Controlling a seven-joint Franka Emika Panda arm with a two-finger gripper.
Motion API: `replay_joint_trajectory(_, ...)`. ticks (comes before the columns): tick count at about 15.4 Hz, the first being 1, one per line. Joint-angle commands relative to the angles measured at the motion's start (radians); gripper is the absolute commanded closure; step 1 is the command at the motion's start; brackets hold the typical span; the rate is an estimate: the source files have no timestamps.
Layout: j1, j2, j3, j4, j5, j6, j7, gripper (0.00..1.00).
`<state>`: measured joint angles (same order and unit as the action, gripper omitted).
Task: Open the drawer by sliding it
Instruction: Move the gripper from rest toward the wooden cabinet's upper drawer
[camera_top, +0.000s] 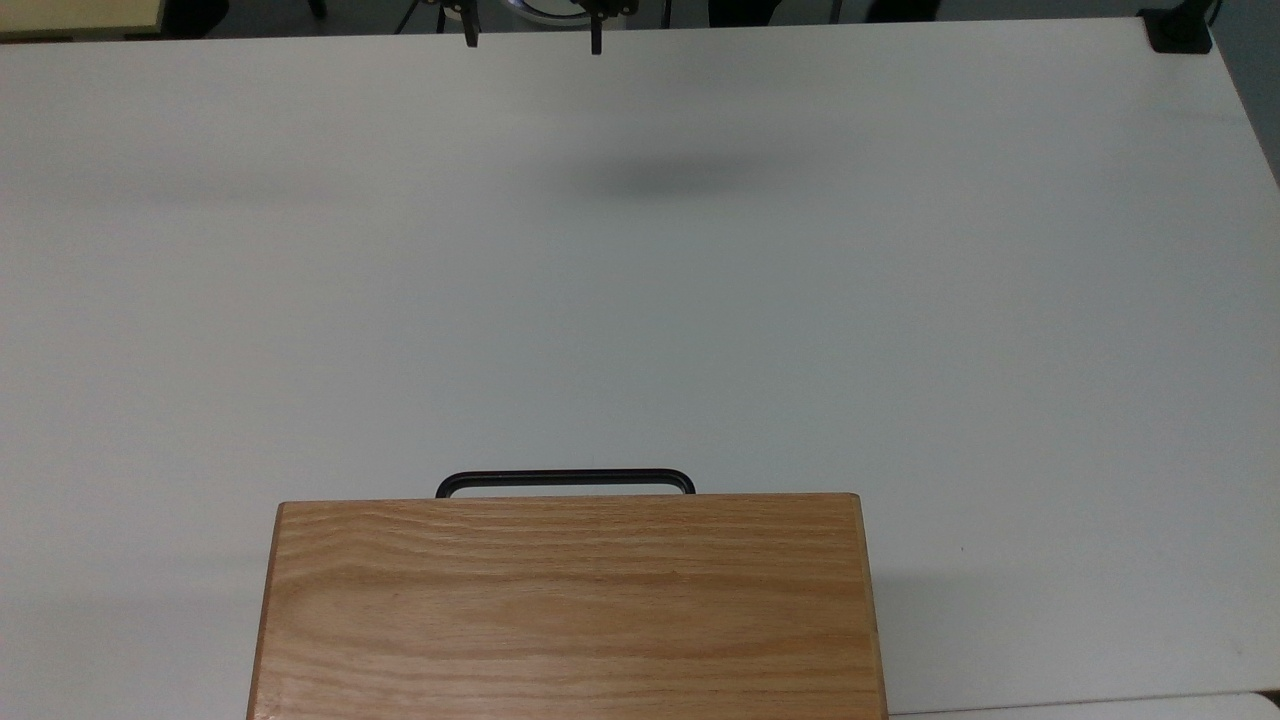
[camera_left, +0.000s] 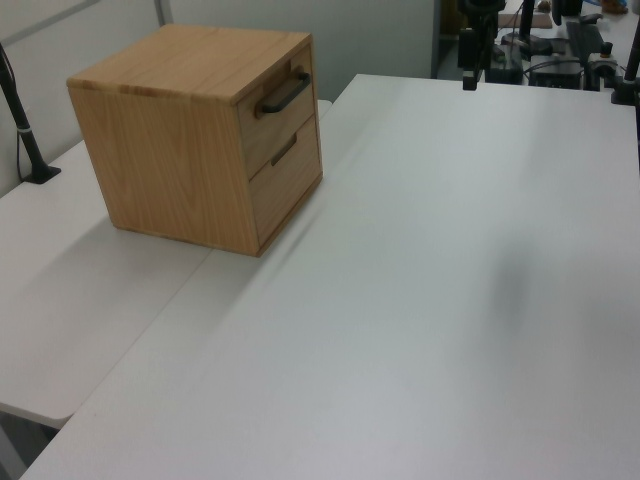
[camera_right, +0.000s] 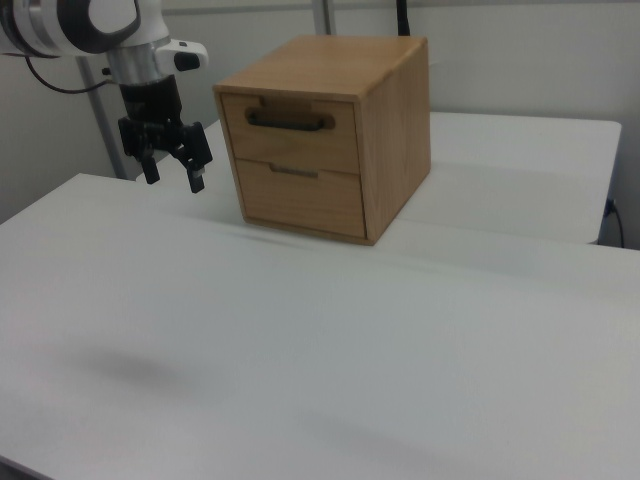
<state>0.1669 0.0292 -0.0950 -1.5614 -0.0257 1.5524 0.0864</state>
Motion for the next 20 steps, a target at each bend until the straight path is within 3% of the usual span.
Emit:
replay_joint_trajectory(1, 0.014, -0.006, -0.012, 0.0, -0.008, -0.048, 0.01, 0.0)
replay_joint_trajectory(5, 0.005, -0.005, -0.022, 0.006, -0.008, -0.045, 0.051, 0.0)
replay_joint_trajectory(9, 0.006, 0.023, -0.023, 0.015, 0.003, -0.032, 0.235, 0.0)
replay_joint_trajectory(12, 0.009, 0.043, -0.022, 0.027, 0.012, 0.001, 0.398, 0.0)
replay_joint_trajectory(16, 0.006, 0.06, -0.022, 0.027, 0.087, 0.153, 0.694, 0.0)
replay_joint_trajectory(20, 0.011, 0.086, -0.022, 0.026, 0.095, 0.334, 0.953, 0.0)
